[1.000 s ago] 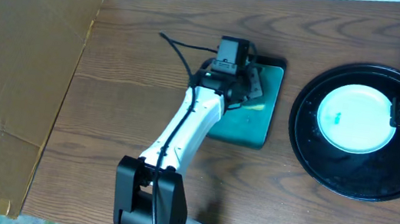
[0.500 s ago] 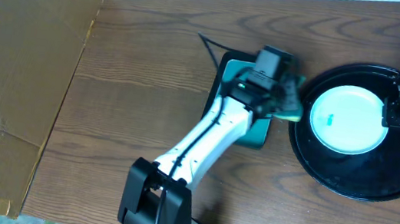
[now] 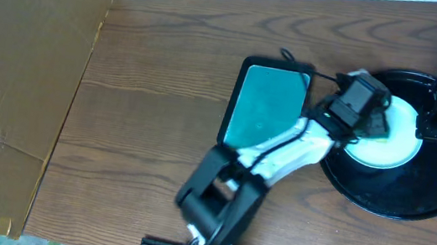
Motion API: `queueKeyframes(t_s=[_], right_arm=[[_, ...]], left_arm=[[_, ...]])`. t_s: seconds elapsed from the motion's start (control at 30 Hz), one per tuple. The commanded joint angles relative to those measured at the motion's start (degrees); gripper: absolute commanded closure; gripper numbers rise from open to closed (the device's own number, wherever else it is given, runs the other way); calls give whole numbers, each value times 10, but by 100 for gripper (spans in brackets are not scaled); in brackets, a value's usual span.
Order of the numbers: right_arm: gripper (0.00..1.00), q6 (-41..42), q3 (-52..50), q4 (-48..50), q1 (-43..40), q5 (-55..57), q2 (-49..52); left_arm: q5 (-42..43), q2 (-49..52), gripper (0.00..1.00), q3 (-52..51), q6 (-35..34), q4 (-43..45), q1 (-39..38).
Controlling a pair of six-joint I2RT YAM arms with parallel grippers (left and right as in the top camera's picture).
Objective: Clean dirty plates on tray and stack at the side
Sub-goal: 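Scrub the held plate with the left-held sponge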
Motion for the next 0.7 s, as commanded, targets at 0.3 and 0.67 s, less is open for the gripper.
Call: queueKeyframes(t_s=[0.3,0.67], right_arm=[[99,9,2,0,13,-5,9],[99,7,0,1,13,-5,9]], left_arm=[[-178,87,93,0,10,-43,-6],[-240,16,93,2,54,-96,30]])
